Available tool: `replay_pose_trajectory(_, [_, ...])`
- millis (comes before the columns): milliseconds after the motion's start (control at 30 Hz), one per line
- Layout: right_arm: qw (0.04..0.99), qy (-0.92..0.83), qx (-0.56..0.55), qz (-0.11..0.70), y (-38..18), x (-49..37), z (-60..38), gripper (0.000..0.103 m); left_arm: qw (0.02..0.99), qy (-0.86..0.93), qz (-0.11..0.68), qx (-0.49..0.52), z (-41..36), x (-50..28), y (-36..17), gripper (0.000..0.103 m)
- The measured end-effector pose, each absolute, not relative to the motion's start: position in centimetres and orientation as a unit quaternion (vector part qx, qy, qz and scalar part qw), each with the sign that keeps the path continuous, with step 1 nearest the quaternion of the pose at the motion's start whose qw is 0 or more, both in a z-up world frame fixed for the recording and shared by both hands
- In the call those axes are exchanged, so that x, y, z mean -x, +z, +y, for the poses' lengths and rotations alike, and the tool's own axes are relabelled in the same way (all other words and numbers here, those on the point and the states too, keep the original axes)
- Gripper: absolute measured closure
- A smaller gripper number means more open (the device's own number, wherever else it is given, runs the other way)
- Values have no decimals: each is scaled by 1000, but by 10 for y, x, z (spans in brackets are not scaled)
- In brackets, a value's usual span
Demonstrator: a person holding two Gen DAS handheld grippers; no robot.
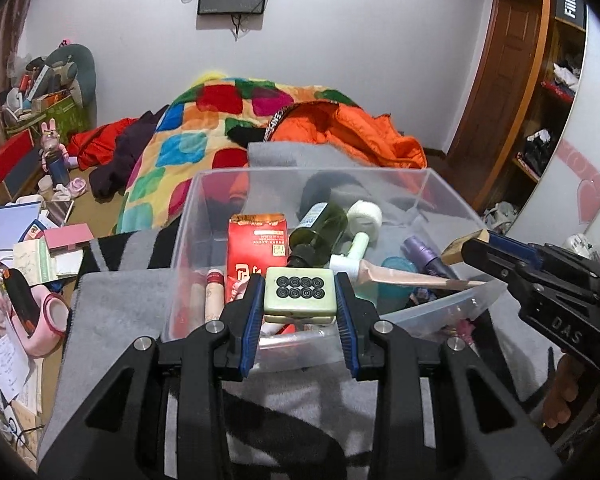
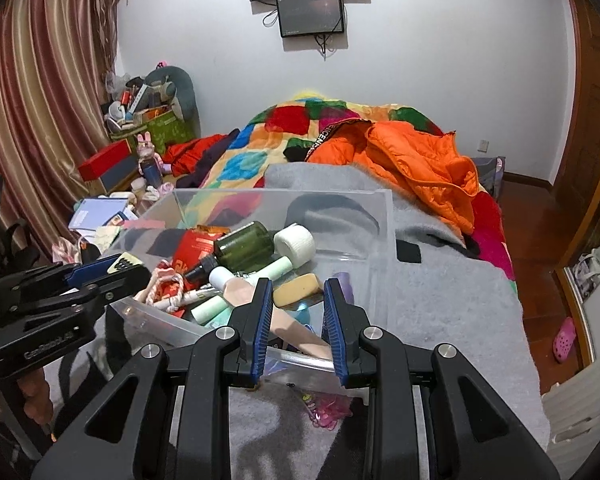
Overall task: Organize objects
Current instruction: 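Lower the cream block into the box with the left tool while the right tool drops the brass charm, then withdraw both tools toward the small round bead and pink keychain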
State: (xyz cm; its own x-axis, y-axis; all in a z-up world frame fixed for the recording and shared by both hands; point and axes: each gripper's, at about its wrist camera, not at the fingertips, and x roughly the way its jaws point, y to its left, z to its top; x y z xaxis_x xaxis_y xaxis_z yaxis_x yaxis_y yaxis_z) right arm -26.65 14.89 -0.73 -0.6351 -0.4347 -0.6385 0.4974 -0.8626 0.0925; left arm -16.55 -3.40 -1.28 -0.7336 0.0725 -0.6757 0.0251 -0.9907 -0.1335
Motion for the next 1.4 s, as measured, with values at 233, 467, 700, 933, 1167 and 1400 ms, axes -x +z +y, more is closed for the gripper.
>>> replay_pose_trajectory(233, [266, -895, -355, 47, -18, 269, 142, 79, 9, 929, -67, 364, -35, 170, -18, 69])
replay_pose_trajectory(467, [270, -891, -361, 49, -19, 268, 140, 78, 6, 929, -64, 364, -35, 168, -17, 68])
replay_pose_trajectory(700, [272, -896, -346, 57, -8, 256, 146, 66, 7, 932, -66, 356, -35, 159, -8, 61])
replay_pose_trajectory(933, [254, -912, -317, 57, 8, 236, 170, 53, 0, 942, -63, 329, -31, 138, 8, 41])
replay_pose_trajectory(1167, [235, -917, -320, 51, 3, 224, 193, 53, 7, 941, -60, 332, -20, 124, 7, 39])
replay_pose_trajectory(1400, [234, -900, -364, 57, -32, 226, 195, 53, 15, 936, -59, 347, -8, 117, -11, 39])
